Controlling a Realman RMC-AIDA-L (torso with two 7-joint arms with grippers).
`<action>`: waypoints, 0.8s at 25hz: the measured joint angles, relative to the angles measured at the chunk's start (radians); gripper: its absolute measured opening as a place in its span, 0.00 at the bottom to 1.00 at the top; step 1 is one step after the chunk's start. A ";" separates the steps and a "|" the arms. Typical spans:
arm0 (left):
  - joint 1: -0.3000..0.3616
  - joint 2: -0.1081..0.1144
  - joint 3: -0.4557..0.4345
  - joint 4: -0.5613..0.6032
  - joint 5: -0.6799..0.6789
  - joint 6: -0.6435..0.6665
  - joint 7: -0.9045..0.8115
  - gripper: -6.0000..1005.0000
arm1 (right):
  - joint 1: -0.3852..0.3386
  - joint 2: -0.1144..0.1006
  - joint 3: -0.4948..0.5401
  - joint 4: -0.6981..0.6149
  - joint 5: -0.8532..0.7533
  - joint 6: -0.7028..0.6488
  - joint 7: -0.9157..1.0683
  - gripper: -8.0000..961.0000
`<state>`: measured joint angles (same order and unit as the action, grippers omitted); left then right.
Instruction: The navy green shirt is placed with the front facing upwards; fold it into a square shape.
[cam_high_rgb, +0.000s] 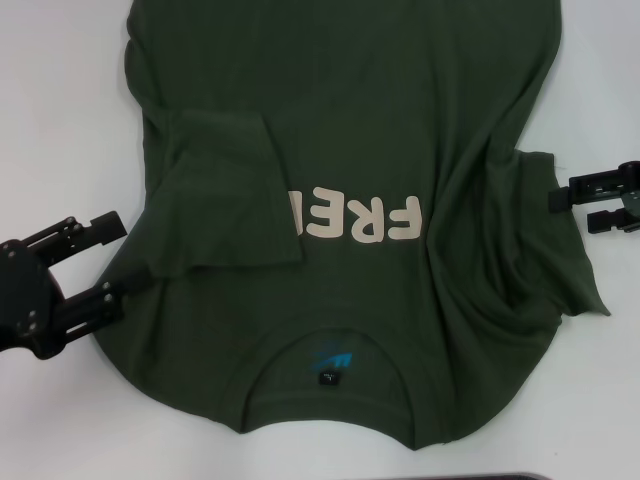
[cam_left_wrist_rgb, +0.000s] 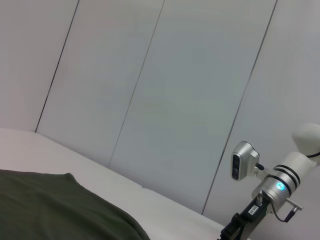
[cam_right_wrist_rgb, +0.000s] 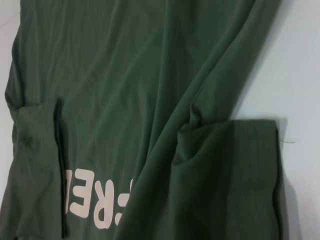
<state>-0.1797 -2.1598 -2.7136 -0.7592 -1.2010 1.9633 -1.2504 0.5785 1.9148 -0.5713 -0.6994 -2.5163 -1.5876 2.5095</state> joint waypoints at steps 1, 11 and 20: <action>0.000 0.000 0.000 0.000 0.000 0.000 0.000 0.69 | 0.000 0.000 0.000 0.000 0.000 0.001 0.000 0.95; -0.001 -0.002 0.000 0.000 0.000 0.000 0.005 0.69 | -0.003 0.005 -0.010 0.000 -0.003 0.014 -0.001 0.95; -0.002 -0.002 0.000 0.002 0.000 -0.001 0.006 0.69 | -0.003 0.012 -0.010 0.001 -0.003 0.023 -0.001 0.95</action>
<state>-0.1813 -2.1613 -2.7136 -0.7568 -1.2010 1.9624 -1.2439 0.5754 1.9265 -0.5814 -0.6984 -2.5188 -1.5648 2.5081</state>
